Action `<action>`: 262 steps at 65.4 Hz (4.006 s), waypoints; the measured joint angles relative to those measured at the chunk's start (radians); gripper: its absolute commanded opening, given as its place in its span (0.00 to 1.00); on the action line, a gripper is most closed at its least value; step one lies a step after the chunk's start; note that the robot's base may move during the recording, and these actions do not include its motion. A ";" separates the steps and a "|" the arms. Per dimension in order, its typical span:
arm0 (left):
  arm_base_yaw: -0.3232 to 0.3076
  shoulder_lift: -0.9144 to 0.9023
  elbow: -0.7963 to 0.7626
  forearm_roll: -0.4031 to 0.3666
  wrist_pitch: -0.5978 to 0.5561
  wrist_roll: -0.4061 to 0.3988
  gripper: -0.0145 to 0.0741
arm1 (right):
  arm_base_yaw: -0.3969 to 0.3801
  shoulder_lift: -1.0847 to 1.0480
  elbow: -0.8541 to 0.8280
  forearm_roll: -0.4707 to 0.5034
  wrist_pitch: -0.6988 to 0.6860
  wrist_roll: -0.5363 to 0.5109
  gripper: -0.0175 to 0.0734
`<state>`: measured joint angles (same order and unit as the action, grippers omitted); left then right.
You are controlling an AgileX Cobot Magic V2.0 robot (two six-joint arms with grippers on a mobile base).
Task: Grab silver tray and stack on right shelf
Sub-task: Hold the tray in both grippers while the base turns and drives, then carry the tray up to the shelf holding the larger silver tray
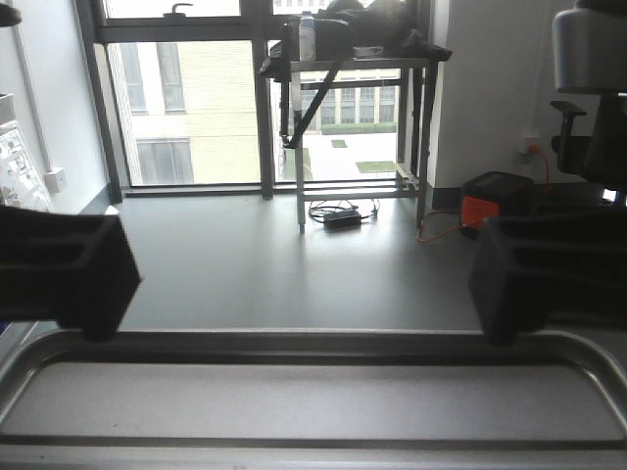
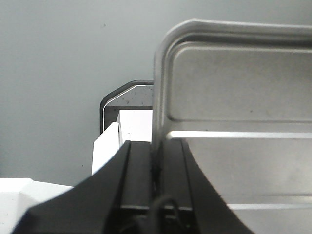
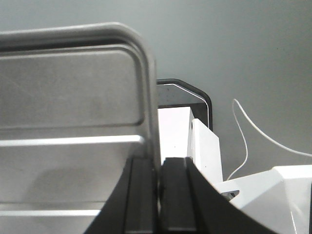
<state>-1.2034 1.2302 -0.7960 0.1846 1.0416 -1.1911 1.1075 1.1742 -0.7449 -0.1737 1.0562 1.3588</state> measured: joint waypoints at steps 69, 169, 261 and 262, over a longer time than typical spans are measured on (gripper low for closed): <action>-0.003 0.000 0.000 0.006 0.000 0.000 0.05 | 0.000 0.000 0.000 0.000 0.000 0.000 0.27; -0.003 0.000 -0.002 0.007 0.000 0.000 0.05 | 0.000 0.000 0.000 -0.004 0.000 0.000 0.27; -0.003 0.000 -0.002 0.007 0.002 0.000 0.05 | 0.000 0.000 0.000 -0.004 0.000 0.000 0.27; -0.003 0.000 -0.002 0.007 0.002 0.000 0.05 | 0.000 0.000 0.000 -0.004 0.000 0.000 0.27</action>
<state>-1.2060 1.2302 -0.7981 0.1918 1.0433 -1.1911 1.1075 1.1742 -0.7449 -0.1773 1.0562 1.3588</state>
